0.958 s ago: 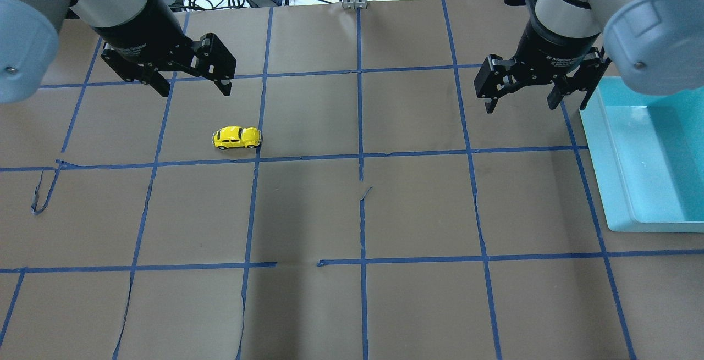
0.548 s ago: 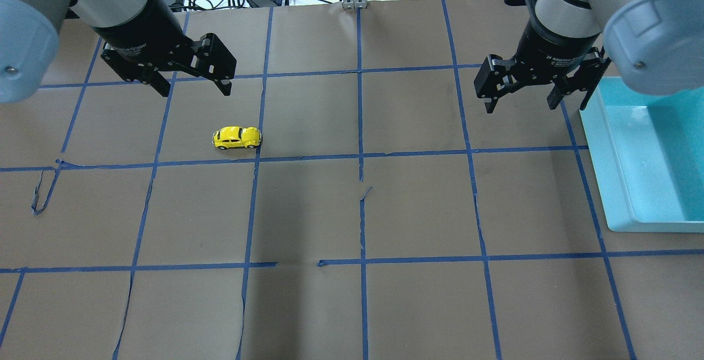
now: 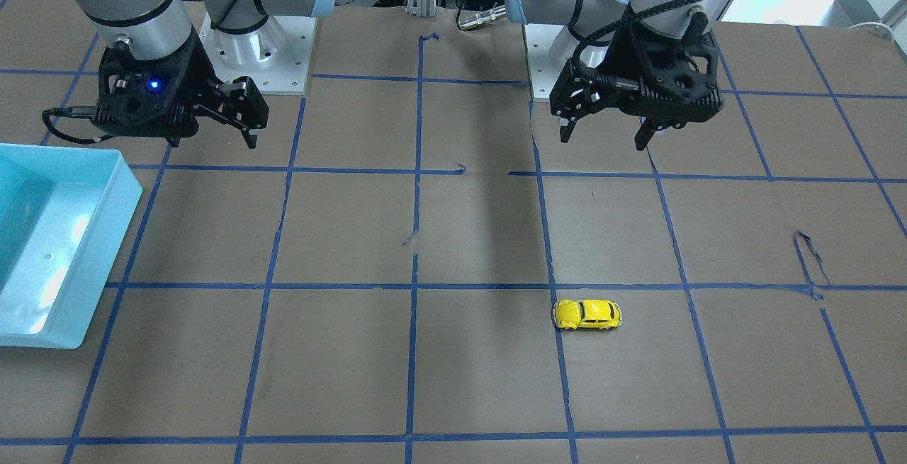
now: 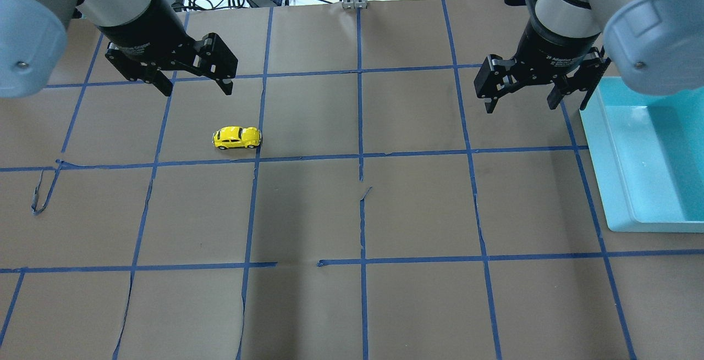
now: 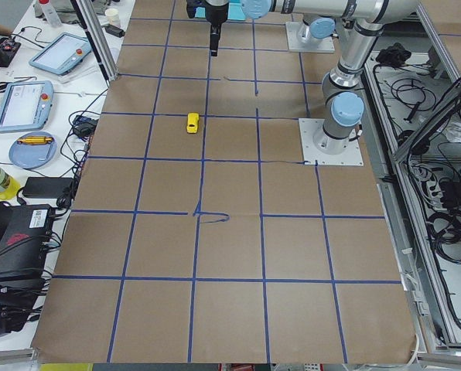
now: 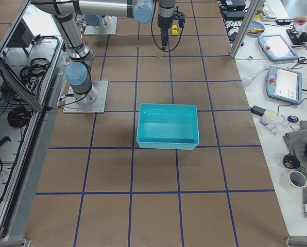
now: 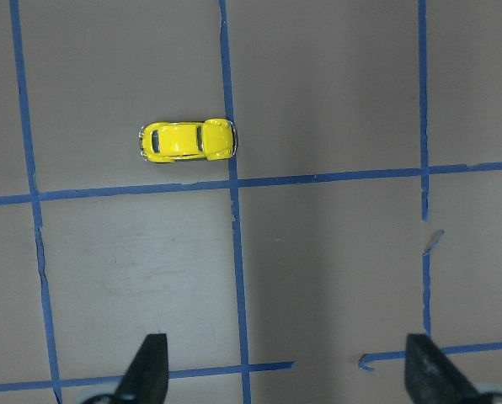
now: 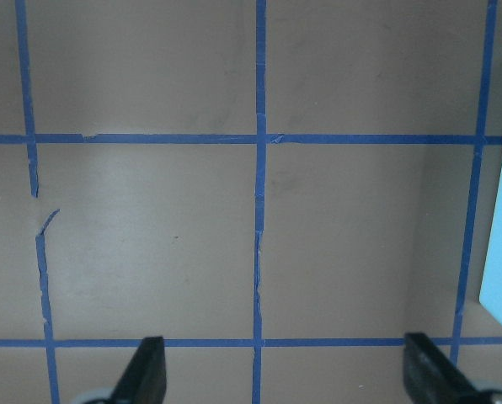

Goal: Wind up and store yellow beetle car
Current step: 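Lower the left gripper onto the yellow beetle car and grip it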

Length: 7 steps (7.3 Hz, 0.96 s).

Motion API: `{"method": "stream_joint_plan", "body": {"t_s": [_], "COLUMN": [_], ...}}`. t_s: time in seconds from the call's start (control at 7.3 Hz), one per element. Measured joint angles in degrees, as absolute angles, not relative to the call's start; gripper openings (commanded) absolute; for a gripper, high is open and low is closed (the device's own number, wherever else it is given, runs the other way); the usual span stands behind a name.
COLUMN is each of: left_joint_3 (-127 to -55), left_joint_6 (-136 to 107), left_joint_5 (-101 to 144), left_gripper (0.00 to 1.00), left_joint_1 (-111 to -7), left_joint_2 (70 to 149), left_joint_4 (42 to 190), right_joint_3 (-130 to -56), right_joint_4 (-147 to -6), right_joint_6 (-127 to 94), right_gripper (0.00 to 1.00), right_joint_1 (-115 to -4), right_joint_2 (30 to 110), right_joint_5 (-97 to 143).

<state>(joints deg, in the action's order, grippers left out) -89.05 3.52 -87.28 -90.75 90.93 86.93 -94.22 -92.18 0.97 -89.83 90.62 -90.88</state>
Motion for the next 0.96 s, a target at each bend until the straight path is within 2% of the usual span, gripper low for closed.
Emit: {"method": "stream_joint_plan", "body": {"t_s": [0.27,0.55,0.96], "left_joint_3": [-89.5,-90.2,-91.8], "left_joint_6": [18.4,44.2,78.5], "left_joint_5": [-87.5,-87.7,-88.2], "left_gripper": [1.0,1.0,1.0], "left_joint_1": [-90.6,-90.6,-90.6], "left_joint_2": [95.0,100.3,109.0], "left_joint_4": [83.8,81.7,69.4], "right_joint_3": [-94.2,-94.2,-94.2], "right_joint_4": [-92.1,-92.1,-92.1], "right_joint_6": [1.0,1.0,1.0], "right_gripper": [1.0,1.0,1.0], "right_joint_1": [-89.8,-89.8,-89.8], "right_joint_2": [90.6,90.6,90.6], "right_joint_5": [-90.9,-90.9,-90.9]}}
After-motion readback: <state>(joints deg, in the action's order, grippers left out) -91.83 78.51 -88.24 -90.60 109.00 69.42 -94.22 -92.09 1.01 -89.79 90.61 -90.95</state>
